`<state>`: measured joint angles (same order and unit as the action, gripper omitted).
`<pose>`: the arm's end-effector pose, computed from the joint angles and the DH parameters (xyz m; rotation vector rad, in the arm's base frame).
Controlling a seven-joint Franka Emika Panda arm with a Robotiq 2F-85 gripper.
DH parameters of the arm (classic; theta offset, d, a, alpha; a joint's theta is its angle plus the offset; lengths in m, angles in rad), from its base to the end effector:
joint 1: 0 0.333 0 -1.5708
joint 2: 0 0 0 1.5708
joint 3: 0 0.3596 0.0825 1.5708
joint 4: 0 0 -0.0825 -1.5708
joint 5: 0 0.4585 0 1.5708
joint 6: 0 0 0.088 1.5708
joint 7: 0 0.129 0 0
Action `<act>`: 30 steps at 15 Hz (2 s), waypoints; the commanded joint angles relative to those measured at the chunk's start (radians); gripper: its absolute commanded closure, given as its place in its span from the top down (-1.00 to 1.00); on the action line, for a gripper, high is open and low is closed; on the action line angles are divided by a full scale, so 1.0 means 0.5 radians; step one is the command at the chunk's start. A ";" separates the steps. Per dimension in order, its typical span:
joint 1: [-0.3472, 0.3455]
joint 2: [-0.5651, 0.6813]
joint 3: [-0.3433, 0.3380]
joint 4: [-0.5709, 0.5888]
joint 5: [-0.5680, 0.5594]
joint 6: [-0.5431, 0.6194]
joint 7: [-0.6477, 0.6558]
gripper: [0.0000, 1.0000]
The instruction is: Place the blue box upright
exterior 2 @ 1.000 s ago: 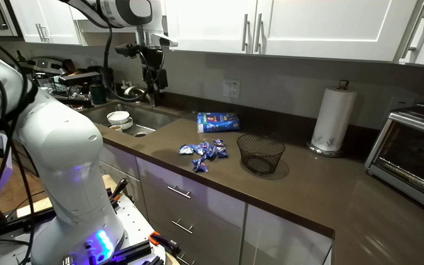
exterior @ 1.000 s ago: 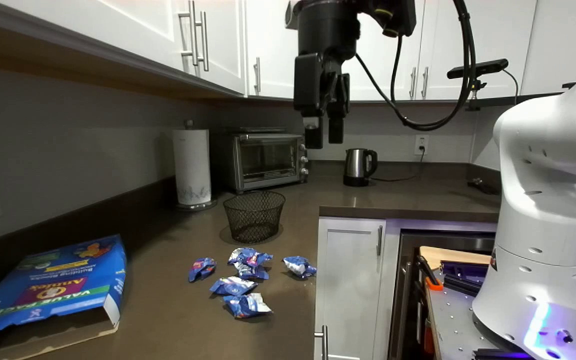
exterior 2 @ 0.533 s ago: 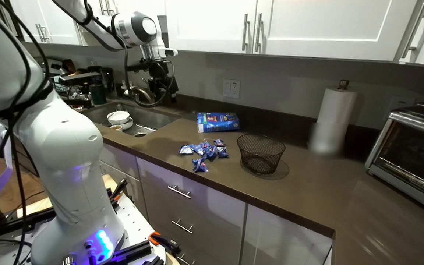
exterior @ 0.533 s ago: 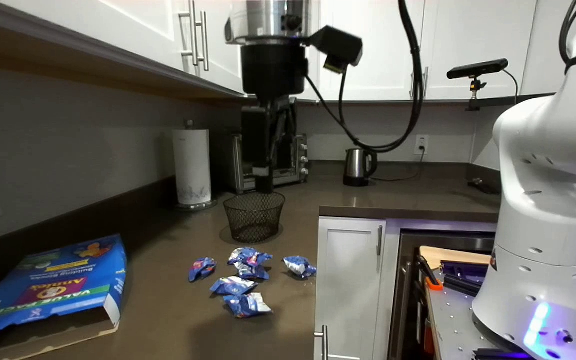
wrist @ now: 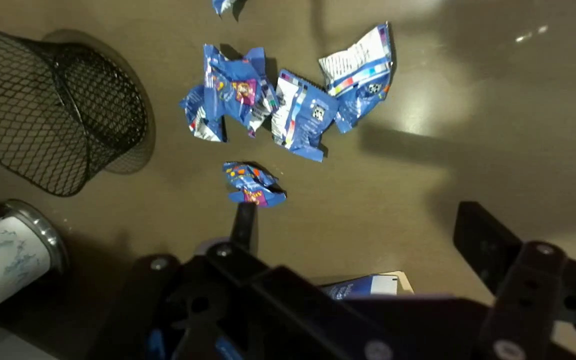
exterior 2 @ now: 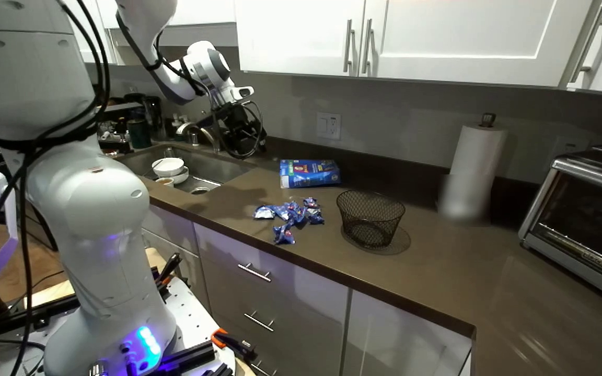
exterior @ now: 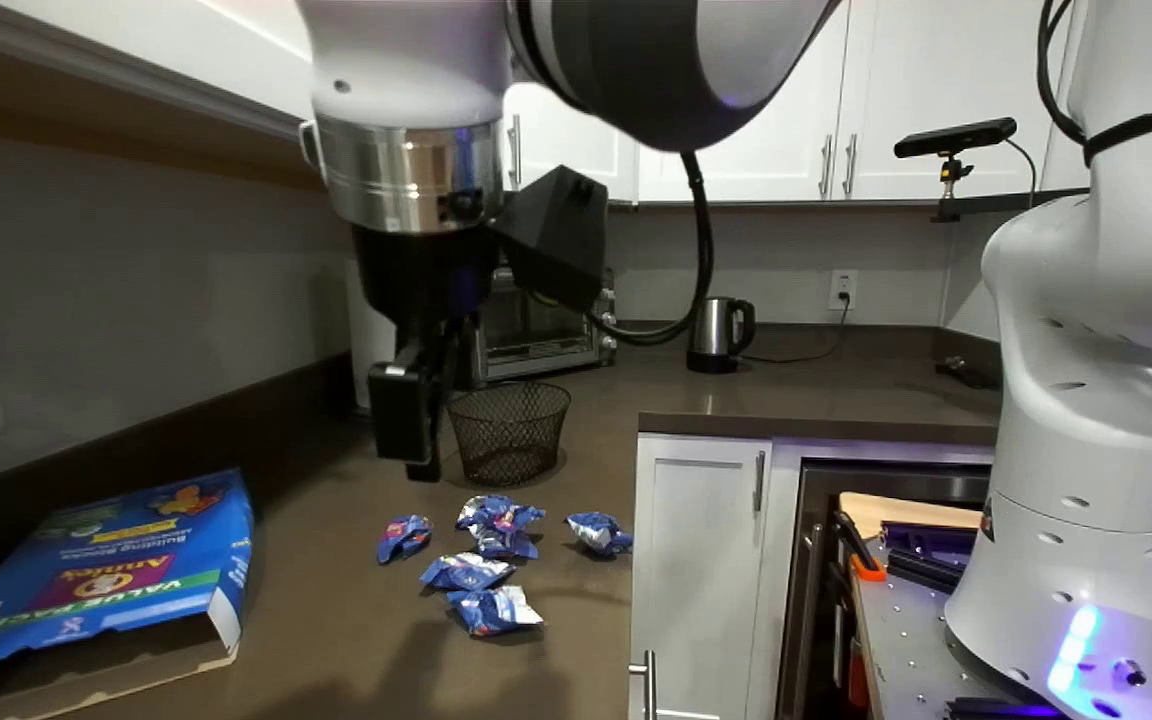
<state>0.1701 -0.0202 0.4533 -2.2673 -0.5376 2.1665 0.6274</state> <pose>0.4774 0.3071 0.3413 2.6905 0.4355 0.2644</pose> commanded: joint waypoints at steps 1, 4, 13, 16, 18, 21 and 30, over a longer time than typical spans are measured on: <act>0.172 0.279 -0.089 0.214 -0.315 -0.040 0.176 1.00; 0.267 0.270 -0.177 0.185 -0.302 -0.006 0.120 1.00; 0.340 0.307 -0.242 0.177 -0.459 0.065 0.272 1.00; 0.417 0.386 -0.260 0.188 -0.666 0.096 0.462 1.00; 0.456 0.454 -0.259 0.217 -0.759 0.121 0.543 1.00; 0.506 0.570 -0.271 0.279 -0.877 0.125 0.614 1.00; 0.543 0.949 -0.406 0.686 -0.968 0.043 0.478 1.00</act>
<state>0.4239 0.3948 0.2737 -2.0090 -0.9947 2.2111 0.8959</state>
